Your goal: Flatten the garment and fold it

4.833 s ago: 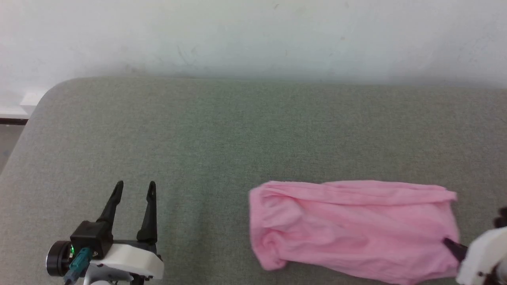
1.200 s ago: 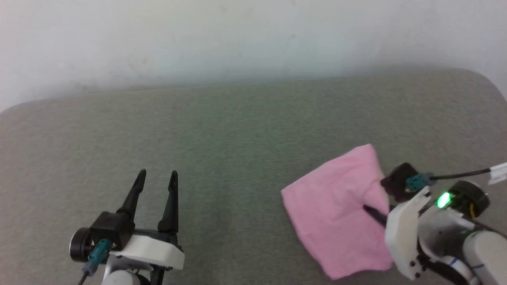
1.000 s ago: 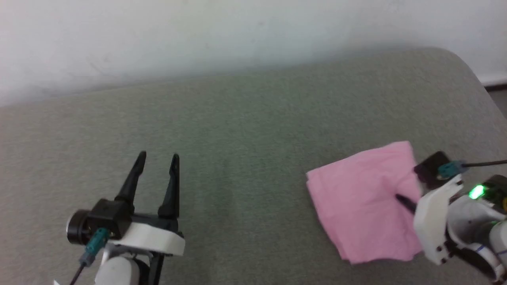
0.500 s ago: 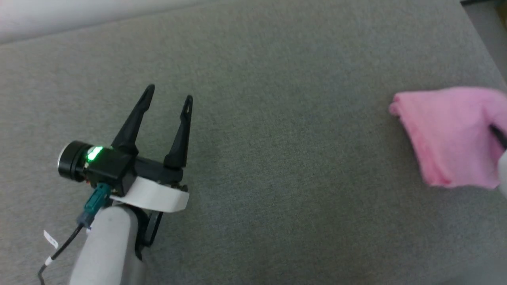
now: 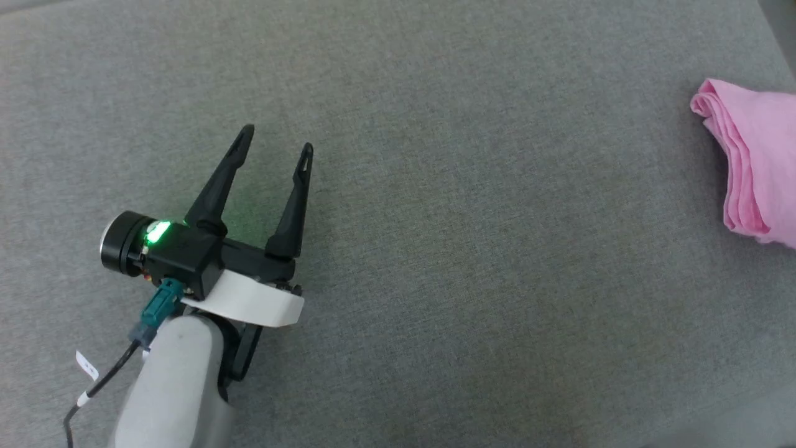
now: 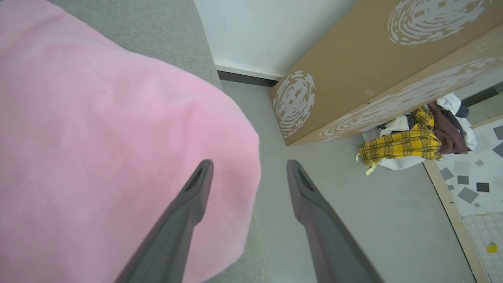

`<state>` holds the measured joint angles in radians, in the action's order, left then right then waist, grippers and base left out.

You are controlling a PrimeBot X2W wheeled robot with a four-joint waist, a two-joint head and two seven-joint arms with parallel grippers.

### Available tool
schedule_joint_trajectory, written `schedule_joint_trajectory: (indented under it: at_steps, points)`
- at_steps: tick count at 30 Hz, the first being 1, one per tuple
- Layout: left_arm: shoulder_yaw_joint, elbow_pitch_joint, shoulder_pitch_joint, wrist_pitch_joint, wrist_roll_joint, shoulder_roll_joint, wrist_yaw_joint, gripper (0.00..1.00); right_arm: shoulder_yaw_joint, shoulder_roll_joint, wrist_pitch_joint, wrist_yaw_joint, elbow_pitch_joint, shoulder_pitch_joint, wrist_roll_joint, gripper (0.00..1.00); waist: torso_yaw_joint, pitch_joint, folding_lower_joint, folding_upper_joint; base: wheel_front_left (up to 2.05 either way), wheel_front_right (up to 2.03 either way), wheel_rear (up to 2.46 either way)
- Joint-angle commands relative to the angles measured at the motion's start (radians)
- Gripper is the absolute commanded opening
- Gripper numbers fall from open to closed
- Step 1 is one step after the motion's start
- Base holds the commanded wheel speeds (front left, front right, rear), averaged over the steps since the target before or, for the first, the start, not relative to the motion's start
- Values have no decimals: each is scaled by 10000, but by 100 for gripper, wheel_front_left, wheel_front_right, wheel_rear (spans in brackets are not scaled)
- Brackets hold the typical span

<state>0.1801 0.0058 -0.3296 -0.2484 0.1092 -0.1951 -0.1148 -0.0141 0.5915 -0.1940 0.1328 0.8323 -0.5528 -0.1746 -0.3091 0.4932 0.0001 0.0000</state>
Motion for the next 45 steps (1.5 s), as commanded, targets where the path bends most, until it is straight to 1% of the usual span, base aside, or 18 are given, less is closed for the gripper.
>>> schedule_joint_trajectory:
  at_steps: [1, 4, 6, 8, 11, 14, 19, 24, 29, 34, 38, 45]
  points:
    - [-7, 60, -23, -64, 78, -3, -5, 100, 398, -68, -246, -21, 216, -222, 278, 100, 104, -218, -1, 0, 0, 0, 0]
    - [-66, 243, 169, -96, 179, 91, 82, 100, 1487, -193, -599, -21, 401, -123, 1099, 100, 181, -717, -1, 0, 0, 0, 0]
    - [-108, 396, 368, -113, 266, 192, 146, 100, 2067, -324, -660, -21, 127, 110, 1513, 100, 291, -1164, -1, 0, 0, 0, 0]
    - [-157, 537, 602, -123, 351, 313, 222, 100, 2552, -510, -670, -21, -667, 513, 1699, 100, 450, -1636, -1, 0, 0, 0, 0]
    - [-280, 582, 974, -129, 470, 509, 323, 100, 2783, -887, -674, -21, -2150, 1456, 1763, 100, 794, -2327, -1, 0, 0, 0, 0]
    - [-422, 632, 1373, -130, 546, 652, 398, 100, 2690, -1423, -675, -21, -3340, 2470, 1619, 100, 1212, -2907, -1, 0, 0, 0, 0]
    - [-702, 803, 1973, -132, 679, 834, 485, 100, 2018, -2715, -676, -21, -4877, 3737, 1454, 100, 1927, -3533, -1, 0, 0, 0, 0]
    - [-1070, 1043, 2370, -132, 778, 924, 515, 100, 1271, -3881, -340, -21, -6027, 4327, 1274, 100, 2621, -3883, -1, 0, 0, 0, 0]
    - [-1451, 1221, 2682, -133, 738, 934, 530, 100, 725, -4708, -290, -21, -6908, 4751, 1038, 100, 3243, -4138, -1, 0, 0, 0, 0]
    - [-1789, 1360, 3116, -133, 635, 822, 460, 100, 291, -5128, -240, -21, -7626, 5319, 1031, 100, 3539, -4450, -1, 0, 0, 0, 0]
    - [-1988, 1280, 3446, -133, 397, 661, 464, 100, 111, -5286, -63, -21, -8010, 5771, 1059, 100, 3605, -4623, -1, 0, 0, 0, 0]
    - [-2074, 1182, 3531, -133, 172, 692, 382, 100, 364, -5388, 55, -21, -8163, 6384, 1090, 100, 3530, -4763, -1, 0, 0, 0, 0]
